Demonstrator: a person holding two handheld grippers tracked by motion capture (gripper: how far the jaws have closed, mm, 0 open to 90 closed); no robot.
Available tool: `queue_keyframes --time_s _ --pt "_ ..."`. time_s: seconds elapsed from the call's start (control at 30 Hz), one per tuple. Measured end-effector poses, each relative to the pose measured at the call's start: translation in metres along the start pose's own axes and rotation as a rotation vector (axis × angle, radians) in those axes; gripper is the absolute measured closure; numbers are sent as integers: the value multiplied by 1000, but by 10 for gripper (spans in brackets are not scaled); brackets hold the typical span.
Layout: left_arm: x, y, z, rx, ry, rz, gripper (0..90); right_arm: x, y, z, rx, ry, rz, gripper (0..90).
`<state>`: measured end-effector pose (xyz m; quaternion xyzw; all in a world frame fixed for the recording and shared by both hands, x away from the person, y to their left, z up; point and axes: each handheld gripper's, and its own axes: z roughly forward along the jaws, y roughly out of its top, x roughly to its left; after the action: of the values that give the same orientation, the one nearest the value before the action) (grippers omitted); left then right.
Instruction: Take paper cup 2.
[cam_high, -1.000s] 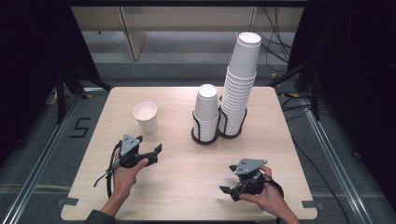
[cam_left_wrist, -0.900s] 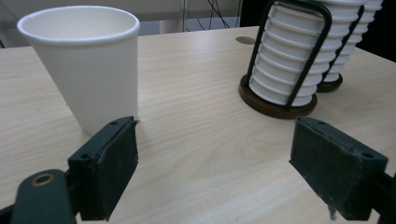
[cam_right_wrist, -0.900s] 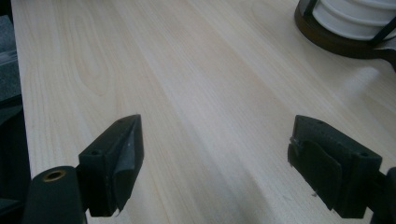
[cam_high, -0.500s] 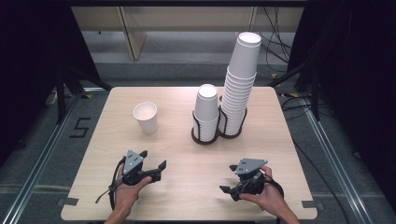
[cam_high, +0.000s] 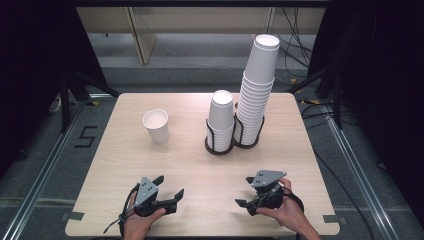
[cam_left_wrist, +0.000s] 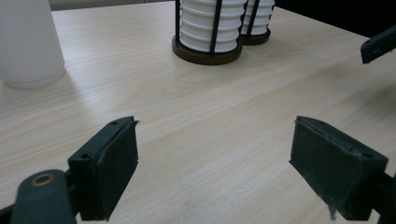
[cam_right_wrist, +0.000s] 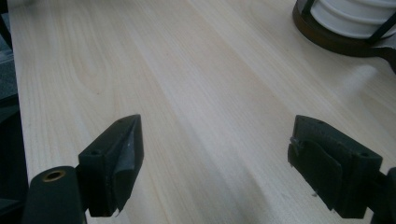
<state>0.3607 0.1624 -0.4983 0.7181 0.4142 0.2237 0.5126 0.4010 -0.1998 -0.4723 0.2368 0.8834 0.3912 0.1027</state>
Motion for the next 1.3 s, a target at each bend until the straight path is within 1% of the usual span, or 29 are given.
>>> queue_keyframes --time_s 0.07,0.1,0.13,0.17,0.2,0.23,0.27,0.3,0.37,0.4,0.47,0.5,0.53,0.57,0.6,0.67,0.7,0.73,0.77,0.87,0.9,0.97,1.0,1.03,1.07,1.1,1.17,1.23,1.3 --pt "-2 -1 -1 -5 -7 4 147 0 1 -1 -1 7 -2 189" --pt "-3 -2 -1 -1 -8 16 146 0 1 -1 -3 5 0 189" --pt "-4 -2 -1 1 -11 13 146 0 2 -1 -9 0 -11 189" --pt "-4 -3 -2 2 -12 7 147 0 2 -2 -6 -1 -7 189" --pt "-6 -4 -1 -6 -17 -6 147 0 3 -3 -11 -7 -14 191" --pt "-7 -4 -1 -10 -27 -11 147 1 4 -4 -15 -13 -7 190" --pt "-7 -4 -2 -3 -30 -2 146 0 5 -6 -23 -18 -17 190" --pt "-9 -3 -4 2 -25 -3 147 1 7 -8 -23 -20 -2 191" --pt "-11 -3 -5 -16 -35 -7 146 -2 10 -13 -45 -45 -13 193" --pt "-12 -3 -5 -17 -45 4 147 -3 12 -16 -52 -53 1 195" --pt "-14 -2 -7 -14 -41 8 147 -8 18 -24 -73 -84 9 200" --pt "-14 -3 -7 -18 -47 13 146 -11 21 -28 -87 -105 15 199" --pt "-14 -3 -7 -19 -51 15 147 -14 24 -32 -97 -111 29 199" --pt "-14 -4 -8 -12 -54 12 147 -16 27 -36 -109 -133 36 199" --pt "-14 -3 -8 -7 -60 11 146 -19 31 -41 -116 -140 46 198" --pt "-14 -4 -7 -14 -70 14 147 -26 38 -49 -149 -173 53 197" --pt "-14 -4 -8 -9 -70 13 146 -29 43 -54 -161 -187 63 195" --pt "-14 -4 -7 -5 -76 19 147 -31 47 -57 -176 -201 89 194" --pt "-13 -4 -6 -9 -81 18 146 -37 53 -62 -179 -212 91 190" --pt "-13 -4 -6 10 -80 23 147 -49 69 -74 -237 -255 128 187" --pt "-13 -4 -6 10 -82 24 147 -52 75 -78 -250 -261 154 184" --pt "-13 -4 -6 10 -85 24 147 -59 85 -86 -263 -267 176 180" --pt "-12 -4 -6 14 -87 24 147 -63 90 -89 -272 -284 169 178" --pt "-12 -4 -4 11 -97 27 147 -66 94 -91 -286 -288 179 178" --pt "-12 -5 -4 21 -93 31 147 -69 99 -93 -310 -282 182 178" --pt "-12 -5 -4 30 -90 37 147 -73 103 -96 -315 -284 180 179" --pt "-12 -5 -3 23 -92 34 147 -79 111 -100 -335 -295 186 178" --pt "-12 -4 -3 21 -90 39 147 -83 119 -106 -338 -320 188 173" --pt "-12 -3 -4 26 -84 51 147 -88 128 -113 -343 -318 199 171"
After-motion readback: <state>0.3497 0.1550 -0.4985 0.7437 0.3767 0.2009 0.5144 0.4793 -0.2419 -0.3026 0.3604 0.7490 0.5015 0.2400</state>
